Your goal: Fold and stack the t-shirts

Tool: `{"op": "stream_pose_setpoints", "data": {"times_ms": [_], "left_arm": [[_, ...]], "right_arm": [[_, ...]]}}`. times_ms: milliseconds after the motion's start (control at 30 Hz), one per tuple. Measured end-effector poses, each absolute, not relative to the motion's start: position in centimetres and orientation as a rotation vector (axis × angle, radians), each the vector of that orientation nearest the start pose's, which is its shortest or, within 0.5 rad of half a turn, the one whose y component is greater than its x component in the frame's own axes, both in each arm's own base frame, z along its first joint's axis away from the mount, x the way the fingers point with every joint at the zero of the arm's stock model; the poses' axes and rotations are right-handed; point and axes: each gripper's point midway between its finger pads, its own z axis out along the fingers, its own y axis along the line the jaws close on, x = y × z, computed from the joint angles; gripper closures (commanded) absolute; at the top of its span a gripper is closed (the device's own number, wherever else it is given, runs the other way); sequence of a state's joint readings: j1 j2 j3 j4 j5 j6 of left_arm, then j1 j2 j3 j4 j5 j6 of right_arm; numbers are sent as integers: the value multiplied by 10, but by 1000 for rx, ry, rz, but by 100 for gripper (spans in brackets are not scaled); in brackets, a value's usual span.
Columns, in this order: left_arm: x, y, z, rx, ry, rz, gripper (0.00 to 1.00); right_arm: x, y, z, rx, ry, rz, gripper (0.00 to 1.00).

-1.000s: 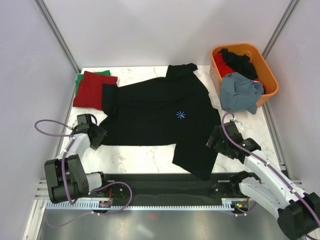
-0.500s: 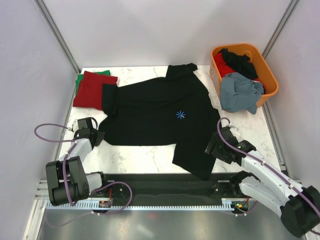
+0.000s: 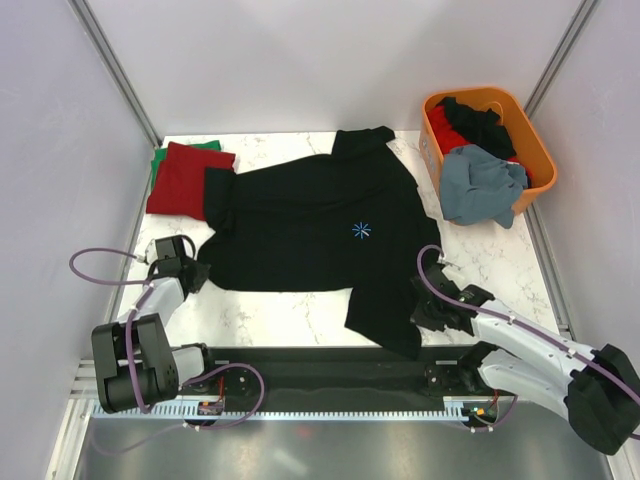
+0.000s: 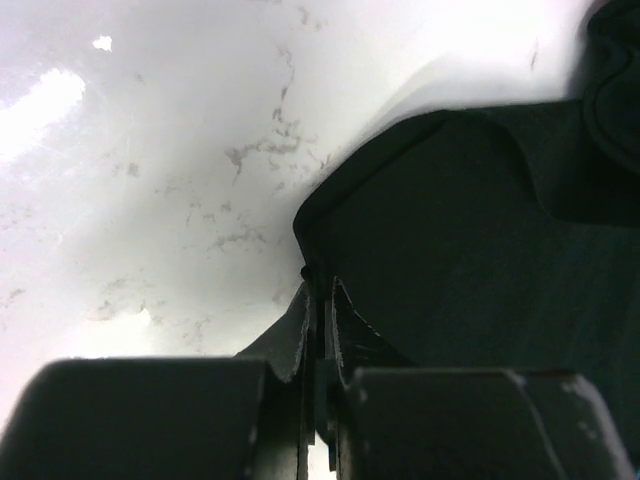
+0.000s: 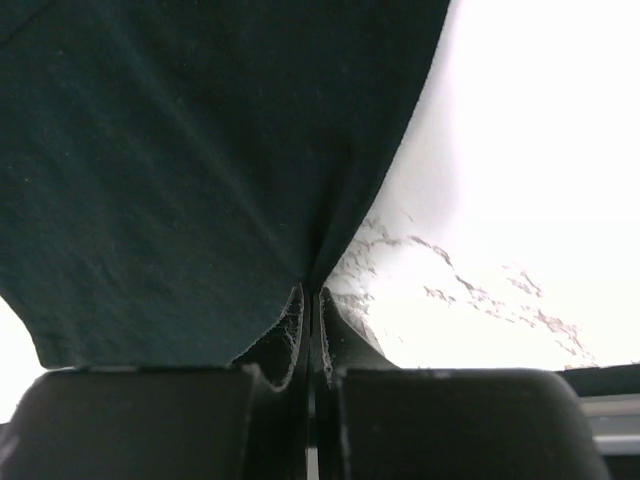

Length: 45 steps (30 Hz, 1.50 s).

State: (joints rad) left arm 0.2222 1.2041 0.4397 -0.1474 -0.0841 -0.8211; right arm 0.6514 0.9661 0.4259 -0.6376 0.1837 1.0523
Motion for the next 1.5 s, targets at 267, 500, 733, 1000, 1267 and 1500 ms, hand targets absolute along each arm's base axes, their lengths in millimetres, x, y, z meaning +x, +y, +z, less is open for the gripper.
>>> {"op": "stream_pose_setpoints", "data": {"times_ms": [267,500,733,1000,1267,1500], "left_arm": [[266,12,56,-1221,2203,-364,98],[259,5,161,-1022,2059,-436,98],[215,5,214,-966,1986,-374,98],[186,14,240,-969,1970,-271,98],[171,22,251,-919,1989,-153,98],[182,15,202,-860,2202,-130,98]], "right_arm": [[153,117,62,609,2602,291,100],[171,122,158,610,2411,453,100],[150,103,204,620,2343,510,100],[132,87,254,631,2257,591,100],[119,92,235,601,2338,611,100],[138,104,210,565,2433,483,100]]}}
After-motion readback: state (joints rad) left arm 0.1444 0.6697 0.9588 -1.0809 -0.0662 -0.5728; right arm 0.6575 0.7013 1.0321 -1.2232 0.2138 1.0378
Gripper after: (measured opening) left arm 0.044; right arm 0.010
